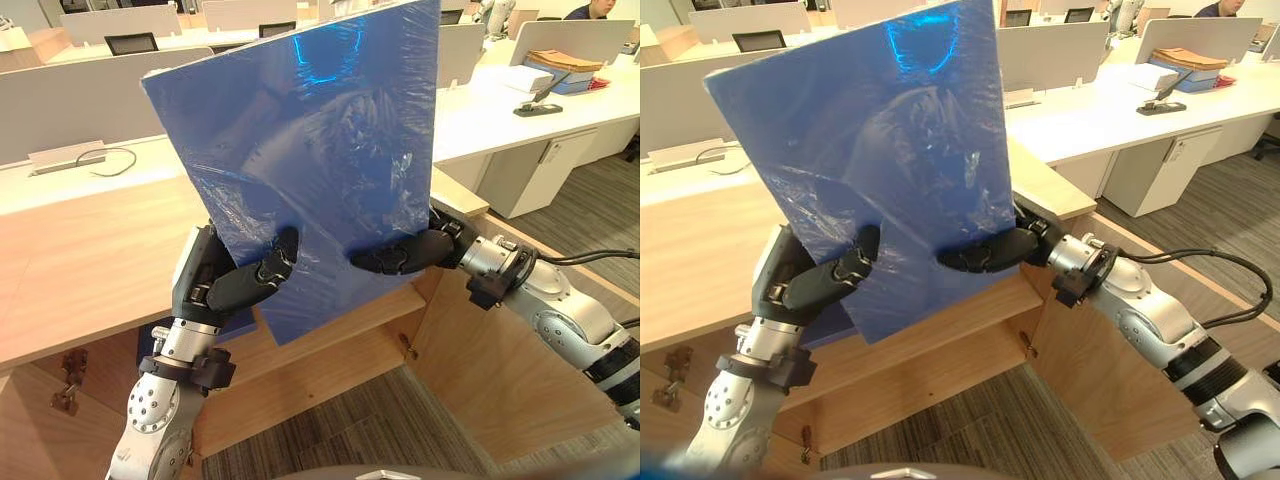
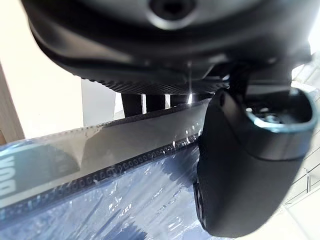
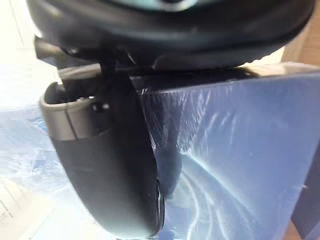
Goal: Walk over to the cabinet, pick up the folder, carry it to the office cabinet, place the folder inside the office cabinet, then close the office cabinet door
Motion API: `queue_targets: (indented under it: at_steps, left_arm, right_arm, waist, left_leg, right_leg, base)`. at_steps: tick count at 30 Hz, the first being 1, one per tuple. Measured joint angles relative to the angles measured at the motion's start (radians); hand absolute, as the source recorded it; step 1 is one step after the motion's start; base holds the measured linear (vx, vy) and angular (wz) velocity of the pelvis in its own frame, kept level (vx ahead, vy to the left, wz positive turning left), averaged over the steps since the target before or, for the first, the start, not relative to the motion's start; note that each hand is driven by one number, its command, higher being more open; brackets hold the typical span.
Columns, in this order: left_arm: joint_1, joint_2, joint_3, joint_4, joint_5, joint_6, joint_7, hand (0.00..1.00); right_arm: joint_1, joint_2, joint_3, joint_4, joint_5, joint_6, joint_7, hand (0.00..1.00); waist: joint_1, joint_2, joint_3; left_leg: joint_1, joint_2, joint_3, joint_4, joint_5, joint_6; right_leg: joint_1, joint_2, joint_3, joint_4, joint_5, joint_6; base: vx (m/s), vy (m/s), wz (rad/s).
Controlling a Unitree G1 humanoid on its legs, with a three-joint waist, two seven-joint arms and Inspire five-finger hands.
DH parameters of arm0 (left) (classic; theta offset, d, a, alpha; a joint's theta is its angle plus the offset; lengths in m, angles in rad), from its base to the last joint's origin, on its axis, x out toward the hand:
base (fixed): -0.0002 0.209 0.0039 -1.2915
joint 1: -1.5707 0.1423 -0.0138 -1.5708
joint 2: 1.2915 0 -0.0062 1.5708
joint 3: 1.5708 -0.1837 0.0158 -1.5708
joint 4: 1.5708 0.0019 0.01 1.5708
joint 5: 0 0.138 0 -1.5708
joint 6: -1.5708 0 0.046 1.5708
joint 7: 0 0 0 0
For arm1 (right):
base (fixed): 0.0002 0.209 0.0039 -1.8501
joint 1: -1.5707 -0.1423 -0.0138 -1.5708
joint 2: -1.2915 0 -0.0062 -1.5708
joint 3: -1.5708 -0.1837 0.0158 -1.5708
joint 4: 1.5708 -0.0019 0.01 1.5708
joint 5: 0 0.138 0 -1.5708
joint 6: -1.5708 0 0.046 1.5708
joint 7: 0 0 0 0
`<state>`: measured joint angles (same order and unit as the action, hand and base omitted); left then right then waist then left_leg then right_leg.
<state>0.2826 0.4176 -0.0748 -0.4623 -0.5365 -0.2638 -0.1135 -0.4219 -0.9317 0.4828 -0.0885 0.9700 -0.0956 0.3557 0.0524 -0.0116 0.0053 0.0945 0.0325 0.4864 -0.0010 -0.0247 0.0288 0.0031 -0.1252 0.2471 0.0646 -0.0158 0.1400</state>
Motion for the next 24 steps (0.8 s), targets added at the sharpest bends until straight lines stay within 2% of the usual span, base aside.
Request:
queue_targets:
  at_steps: [4, 9, 11, 15, 24]
  left_arm:
    - [0.0, 0.001, -0.003, 0.082, -0.096, 0.008, -0.006, 1.0]
    - [0.009, 0.019, -0.12, 0.178, -0.241, 0.038, -0.056, 1.0]
    - [0.012, 0.034, -0.169, 0.188, -0.259, 0.058, -0.071, 1.0]
    - [0.013, 0.048, -0.235, 0.193, -0.261, 0.07, -0.081, 1.0]
    - [0.007, 0.049, -0.337, 0.264, -0.235, 0.077, -0.081, 1.0]
  right_arm:
    - [0.0, 0.025, -0.016, 0.0, -0.032, 0.001, 0.025, 0.0]
    - [-0.003, 0.076, -0.048, 0.009, -0.115, 0.003, -0.024, 0.0]
    - [-0.009, 0.11, -0.075, 0.008, -0.172, 0.002, -0.046, 0.0]
    - [-0.044, 0.109, -0.12, -0.015, -0.278, -0.003, -0.056, 0.0]
    - [-0.047, 0.156, -0.161, -0.064, -0.405, -0.006, -0.056, 0.0]
  waist:
    - [-0.005, 0.013, -0.008]
    - [-0.005, 0.013, -0.01]
    - [-0.007, 0.012, -0.011]
    - [-0.01, 0.008, -0.015]
    - [-0.012, -0.006, -0.036]
  left_leg:
    - [-0.001, -0.001, 0.0, 0.0, 0.002, 0.001]
    - [0.003, -0.006, 0.0, -0.013, 0.006, -0.005]
    - [0.005, -0.007, 0.0, -0.014, 0.007, -0.006]
    - [0.007, -0.007, 0.0, -0.016, 0.007, -0.006]
    - [0.008, -0.006, -0.001, -0.019, 0.008, -0.007]
  right_leg:
    - [0.001, -0.002, -0.001, -0.005, 0.006, 0.001]
    - [0.001, -0.004, -0.001, -0.009, 0.01, 0.001]
    - [0.001, -0.004, 0.001, -0.009, 0.01, 0.001]
    - [0.0, -0.002, 0.005, -0.012, 0.011, -0.001]
    - [0.001, 0.0, 0.003, -0.012, 0.013, -0.004]
  base:
    - [0.01, 0.005, 0.0]
    - [0.0, 0.0, 0.0]
    - [0.02, 0.015, -0.06]
    - [0.01, 0.006, -0.04]
    - [0.02, 0.005, 0.0]
